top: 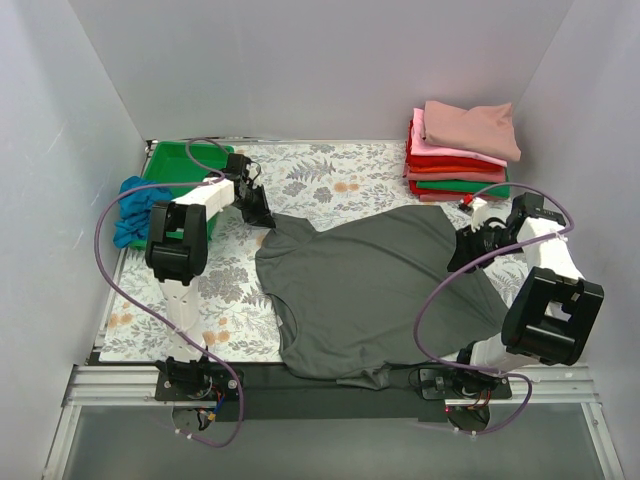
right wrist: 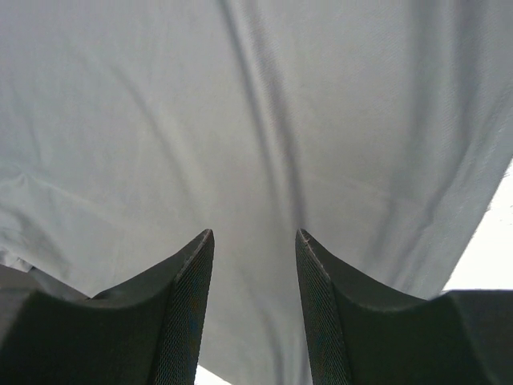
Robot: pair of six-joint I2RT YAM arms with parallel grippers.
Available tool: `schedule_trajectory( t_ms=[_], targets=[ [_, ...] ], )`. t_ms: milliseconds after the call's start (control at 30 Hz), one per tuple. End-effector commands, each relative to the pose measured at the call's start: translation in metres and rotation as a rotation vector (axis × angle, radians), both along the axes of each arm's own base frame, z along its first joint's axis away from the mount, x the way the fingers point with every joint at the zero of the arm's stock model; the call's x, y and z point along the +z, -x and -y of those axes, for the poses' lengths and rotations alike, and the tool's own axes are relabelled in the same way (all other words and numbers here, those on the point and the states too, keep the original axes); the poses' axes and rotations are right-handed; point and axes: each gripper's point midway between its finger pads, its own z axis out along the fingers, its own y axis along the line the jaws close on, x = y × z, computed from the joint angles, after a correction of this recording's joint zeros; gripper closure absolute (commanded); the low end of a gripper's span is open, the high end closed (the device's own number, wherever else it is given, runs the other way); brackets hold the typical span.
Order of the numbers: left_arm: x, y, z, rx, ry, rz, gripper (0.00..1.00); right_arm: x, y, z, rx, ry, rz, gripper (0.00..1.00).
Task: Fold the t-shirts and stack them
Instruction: Flatten the tshirt out
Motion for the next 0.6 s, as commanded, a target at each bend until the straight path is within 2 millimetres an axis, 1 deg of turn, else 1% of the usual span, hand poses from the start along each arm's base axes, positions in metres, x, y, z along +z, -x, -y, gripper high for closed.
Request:
schedule_trajectory(
  t_ms=[0, 33, 67, 100, 133, 167, 200, 233, 267, 300, 333, 367, 400, 433, 467, 500, 533, 567],
  targets=[
    [-0.008, 0.008, 0.001, -0.031, -0.005, -0.036, 1.0, 0.016, -0.035, 0.001, 0.005, -0.001, 0.083, 0.48],
    [-0.009, 0.008, 0.001, -0.033, -0.005, -0.037, 1.0, 0.019, -0.046, 0.003, 0.004, 0.007, 0.109, 0.48],
    [-0.009, 0.007, 0.0, -0.03, -0.007, -0.034, 1.0, 0.02, -0.053, 0.002, 0.001, 0.002, 0.109, 0.48],
    [-0.008, 0.007, -0.001, -0.03, -0.012, -0.032, 1.0, 0.029, -0.067, 0.004, -0.001, 0.007, 0.141, 0.48],
    [-0.009, 0.009, -0.002, -0.027, -0.019, -0.031, 1.0, 0.022, -0.077, 0.004, -0.004, -0.004, 0.125, 0.48],
    [-0.003, 0.008, -0.004, -0.022, -0.024, -0.013, 1.0, 0.023, -0.085, 0.003, -0.011, -0.013, 0.12, 0.48],
    [-0.002, 0.007, -0.011, 0.0, -0.055, -0.003, 1.0, 0.023, -0.094, 0.003, -0.012, -0.014, 0.123, 0.48],
    [-0.007, 0.015, -0.018, 0.013, -0.076, -0.02, 1.0, 0.02, -0.107, 0.005, -0.017, -0.013, 0.116, 0.48],
    [0.003, 0.017, -0.023, 0.027, -0.089, -0.002, 1.0, 0.019, -0.116, 0.005, -0.026, -0.015, 0.116, 0.48],
    [0.004, 0.02, -0.031, 0.046, -0.11, 0.004, 1.0, 0.017, -0.123, 0.005, -0.032, -0.016, 0.11, 0.48],
    [-0.002, 0.035, -0.036, 0.056, -0.119, -0.026, 1.0, 0.012, -0.135, 0.007, -0.038, -0.013, 0.104, 0.48],
    [0.0, 0.04, -0.039, 0.063, -0.126, -0.024, 1.0, 0.009, -0.144, 0.005, -0.037, -0.007, 0.115, 0.48],
    [0.01, 0.044, -0.043, 0.075, -0.127, 0.0, 1.0, 0.006, -0.15, 0.003, -0.048, -0.006, 0.106, 0.48],
    [0.01, 0.048, -0.046, 0.081, -0.131, 0.004, 1.0, 0.0, -0.16, 0.004, -0.052, 0.005, 0.102, 0.48],
    [0.003, 0.062, -0.049, 0.084, -0.137, -0.024, 1.0, -0.002, -0.169, -0.001, -0.047, 0.016, 0.115, 0.48],
    [0.011, 0.064, -0.051, 0.09, -0.132, -0.006, 1.0, -0.013, -0.174, -0.001, -0.063, 0.031, 0.087, 0.48],
    [0.01, 0.068, -0.053, 0.094, -0.133, -0.008, 1.0, -0.017, -0.178, -0.002, -0.07, 0.038, 0.081, 0.48],
    [0.006, 0.078, -0.055, 0.094, -0.135, -0.027, 1.0, -0.016, -0.185, -0.005, -0.068, 0.048, 0.089, 0.48]
  ],
)
